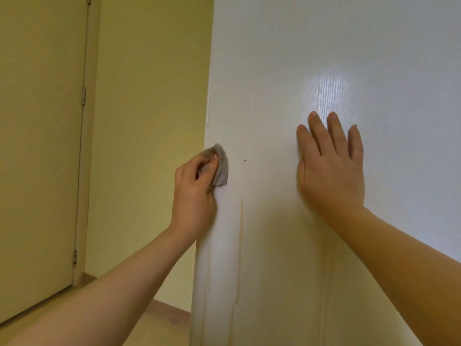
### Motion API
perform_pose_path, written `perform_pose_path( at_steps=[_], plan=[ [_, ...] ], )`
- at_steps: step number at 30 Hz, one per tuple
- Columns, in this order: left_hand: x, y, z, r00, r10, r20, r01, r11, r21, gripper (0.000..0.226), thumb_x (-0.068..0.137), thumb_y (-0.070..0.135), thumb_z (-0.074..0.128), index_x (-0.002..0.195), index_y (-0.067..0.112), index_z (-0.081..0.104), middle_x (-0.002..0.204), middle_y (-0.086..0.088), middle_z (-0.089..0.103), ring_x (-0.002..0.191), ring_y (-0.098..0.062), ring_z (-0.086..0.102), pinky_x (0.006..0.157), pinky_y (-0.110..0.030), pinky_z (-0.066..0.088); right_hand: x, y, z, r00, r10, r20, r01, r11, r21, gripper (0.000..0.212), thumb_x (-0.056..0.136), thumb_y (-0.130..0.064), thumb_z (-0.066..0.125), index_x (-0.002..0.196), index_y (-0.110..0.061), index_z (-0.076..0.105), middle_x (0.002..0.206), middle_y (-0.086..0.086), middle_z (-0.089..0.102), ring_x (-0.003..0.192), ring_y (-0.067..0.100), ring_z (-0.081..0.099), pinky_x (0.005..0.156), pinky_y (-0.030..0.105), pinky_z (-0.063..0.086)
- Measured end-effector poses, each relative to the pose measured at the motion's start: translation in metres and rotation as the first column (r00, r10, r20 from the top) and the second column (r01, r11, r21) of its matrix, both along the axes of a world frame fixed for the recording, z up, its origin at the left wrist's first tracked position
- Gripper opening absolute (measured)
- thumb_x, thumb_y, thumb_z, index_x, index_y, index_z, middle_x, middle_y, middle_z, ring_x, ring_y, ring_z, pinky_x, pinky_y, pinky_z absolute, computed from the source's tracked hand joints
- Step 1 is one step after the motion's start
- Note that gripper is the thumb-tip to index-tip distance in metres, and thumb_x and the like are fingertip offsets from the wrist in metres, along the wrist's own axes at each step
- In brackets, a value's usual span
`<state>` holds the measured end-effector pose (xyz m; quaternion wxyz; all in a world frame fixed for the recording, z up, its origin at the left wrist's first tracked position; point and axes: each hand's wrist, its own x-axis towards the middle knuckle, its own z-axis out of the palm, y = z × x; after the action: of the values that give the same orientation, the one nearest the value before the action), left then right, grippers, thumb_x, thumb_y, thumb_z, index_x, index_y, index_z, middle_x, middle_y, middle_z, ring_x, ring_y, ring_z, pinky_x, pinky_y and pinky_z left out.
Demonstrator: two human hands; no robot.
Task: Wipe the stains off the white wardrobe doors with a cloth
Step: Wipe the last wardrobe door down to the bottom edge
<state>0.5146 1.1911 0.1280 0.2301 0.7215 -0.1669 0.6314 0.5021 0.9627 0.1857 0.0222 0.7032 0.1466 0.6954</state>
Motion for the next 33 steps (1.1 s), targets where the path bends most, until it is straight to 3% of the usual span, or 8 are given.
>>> perform_pose_path(
  at_steps=[5,8,12,19,22,25,30,33],
  plan=[
    [-0.026,0.002,-0.138,0.993,0.105,-0.062,-0.092,0.979,0.181,0.044,0.086,0.002,0.046,0.127,0.017,0.049,0.113,-0.012,0.052,0.091,-0.033,0.049,0.079,-0.038,0.049,0.001,-0.001,0.0,1.0,0.01,-0.004,-0.01,1.0,-0.004,0.048,0.088,-0.012,0.026,0.131,-0.003,0.047,0.143,0.016,0.039,0.135,0.038,0.03,0.11,0.046,0.004],
    [-0.027,0.013,-0.12,0.984,0.1,-0.151,-0.067,0.975,0.212,0.041,0.093,0.014,0.042,0.132,0.02,0.05,0.118,-0.011,0.054,0.099,-0.032,0.053,0.081,-0.037,0.049,0.0,0.0,-0.001,0.999,0.027,-0.03,-0.027,1.0,0.005,0.047,0.09,-0.011,0.029,0.133,-0.004,0.044,0.145,0.016,0.037,0.136,0.037,0.026,0.111,0.049,0.006],
    [-0.005,0.003,-0.047,0.993,0.121,-0.015,-0.121,0.992,0.042,0.04,0.093,0.013,0.038,0.125,0.004,0.059,0.114,-0.02,0.058,0.094,-0.037,0.052,0.079,-0.029,0.035,-0.001,-0.001,-0.001,0.998,0.052,-0.03,-0.052,0.999,-0.004,0.043,0.09,-0.005,0.038,0.133,-0.002,0.044,0.145,0.017,0.037,0.136,0.039,0.026,0.111,0.052,0.009],
    [-0.046,0.006,-0.202,0.973,0.06,-0.222,-0.03,0.99,0.135,0.032,0.104,0.032,0.027,0.123,0.025,0.052,0.117,0.006,0.046,0.102,-0.02,0.049,0.097,-0.011,0.032,-0.003,-0.004,-0.001,0.994,0.073,-0.081,-0.074,0.997,-0.005,0.044,0.092,-0.005,0.039,0.136,-0.002,0.041,0.148,0.017,0.032,0.139,0.038,0.02,0.111,0.052,0.005],
    [-0.026,0.006,-0.143,0.971,0.125,-0.203,-0.091,0.981,0.17,0.035,0.097,0.013,0.042,0.127,0.028,0.052,0.131,-0.01,0.051,0.118,-0.03,0.048,0.097,-0.026,0.036,-0.002,-0.003,-0.002,0.995,0.063,-0.074,-0.063,0.998,-0.007,0.044,0.093,-0.007,0.036,0.136,-0.002,0.041,0.147,0.017,0.032,0.138,0.038,0.021,0.111,0.052,0.006],
    [-0.008,0.001,-0.083,0.986,0.158,-0.05,-0.155,0.986,0.055,0.039,0.093,0.009,0.041,0.127,0.005,0.058,0.12,-0.022,0.056,0.103,-0.034,0.049,0.083,-0.028,0.036,-0.001,-0.002,-0.001,0.996,0.061,-0.066,-0.062,0.998,-0.01,0.044,0.093,-0.009,0.034,0.136,-0.003,0.041,0.147,0.017,0.033,0.138,0.038,0.022,0.111,0.051,0.006],
    [-0.034,-0.008,-0.163,0.988,0.121,-0.093,-0.115,0.991,0.071,0.042,0.09,0.014,0.037,0.132,0.017,0.043,0.123,-0.007,0.044,0.103,-0.027,0.044,0.086,-0.03,0.042,-0.002,-0.003,-0.003,0.994,0.078,-0.079,-0.079,0.997,-0.01,0.043,0.093,-0.005,0.039,0.136,-0.003,0.041,0.148,0.017,0.032,0.139,0.038,0.021,0.111,0.051,0.006],
    [-0.026,-0.002,-0.125,0.988,0.137,-0.065,-0.128,0.983,0.13,0.044,0.089,0.01,0.04,0.132,0.015,0.044,0.121,-0.013,0.051,0.099,-0.034,0.05,0.08,-0.034,0.044,-0.002,-0.003,-0.003,0.995,0.079,-0.067,-0.079,0.997,-0.009,0.045,0.092,-0.008,0.034,0.136,-0.003,0.041,0.148,0.016,0.032,0.139,0.037,0.021,0.111,0.052,0.006]
  ],
)
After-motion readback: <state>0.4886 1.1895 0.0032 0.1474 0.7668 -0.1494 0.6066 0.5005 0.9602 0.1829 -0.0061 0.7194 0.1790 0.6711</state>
